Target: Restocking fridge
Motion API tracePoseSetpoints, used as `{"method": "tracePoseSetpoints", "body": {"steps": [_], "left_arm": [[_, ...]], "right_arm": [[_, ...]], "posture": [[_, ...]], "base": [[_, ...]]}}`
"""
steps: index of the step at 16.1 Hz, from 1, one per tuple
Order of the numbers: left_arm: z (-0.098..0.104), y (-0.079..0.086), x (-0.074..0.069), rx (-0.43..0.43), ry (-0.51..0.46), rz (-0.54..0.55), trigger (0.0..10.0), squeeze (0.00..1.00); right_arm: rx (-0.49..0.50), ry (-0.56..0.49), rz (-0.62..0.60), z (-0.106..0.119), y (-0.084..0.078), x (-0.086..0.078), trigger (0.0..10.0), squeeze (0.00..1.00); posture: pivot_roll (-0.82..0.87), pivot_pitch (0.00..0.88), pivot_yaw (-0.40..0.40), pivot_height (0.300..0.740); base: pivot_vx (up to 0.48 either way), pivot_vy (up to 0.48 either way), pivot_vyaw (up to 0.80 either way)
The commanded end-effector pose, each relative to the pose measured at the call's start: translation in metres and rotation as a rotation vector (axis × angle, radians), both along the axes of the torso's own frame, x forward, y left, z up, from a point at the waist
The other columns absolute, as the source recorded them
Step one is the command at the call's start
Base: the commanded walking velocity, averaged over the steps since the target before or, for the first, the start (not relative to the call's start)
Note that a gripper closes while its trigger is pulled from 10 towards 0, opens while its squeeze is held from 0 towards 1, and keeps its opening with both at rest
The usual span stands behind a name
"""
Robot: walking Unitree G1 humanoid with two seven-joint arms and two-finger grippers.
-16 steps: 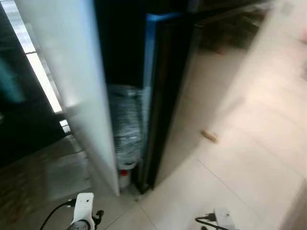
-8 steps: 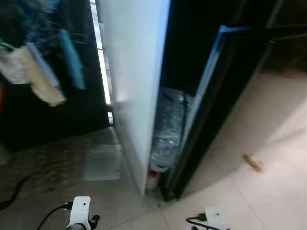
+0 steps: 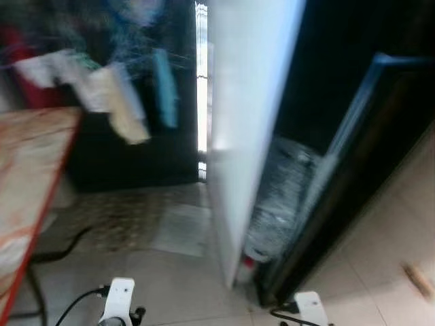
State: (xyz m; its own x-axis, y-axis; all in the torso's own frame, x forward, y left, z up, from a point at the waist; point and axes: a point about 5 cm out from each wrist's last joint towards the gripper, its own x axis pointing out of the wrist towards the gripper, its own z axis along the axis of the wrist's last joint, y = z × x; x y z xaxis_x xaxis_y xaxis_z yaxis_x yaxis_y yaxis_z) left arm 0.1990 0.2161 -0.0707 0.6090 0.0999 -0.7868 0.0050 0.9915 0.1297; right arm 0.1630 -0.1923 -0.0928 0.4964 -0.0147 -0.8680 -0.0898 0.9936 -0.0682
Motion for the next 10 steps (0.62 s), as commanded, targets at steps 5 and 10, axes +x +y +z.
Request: {"method": "tracePoseSetpoints", "body": {"steps": [5, 10], "left_arm": [[0.0008, 0.0063, -0.0002, 0.022, 0.021, 0.010, 10.0, 0.00], [0.0011, 0.0062, 0.0006, 0.020, 0.027, 0.006, 10.0, 0.00]], "right_arm": [[0.015, 0.002, 0.006, 0.0006, 0.0064, 0.0037, 10.0, 0.00], [0.018, 0.007, 0.010, 0.0008, 0.0065, 0.0044, 10.0, 0.00]], "posture": [[0.05, 0.013, -0.092, 0.740], [0.04, 0.034, -0.092, 0.740]], "base": [[0.000, -0.104, 0.80], [0.000, 0.000, 0.80]]}}
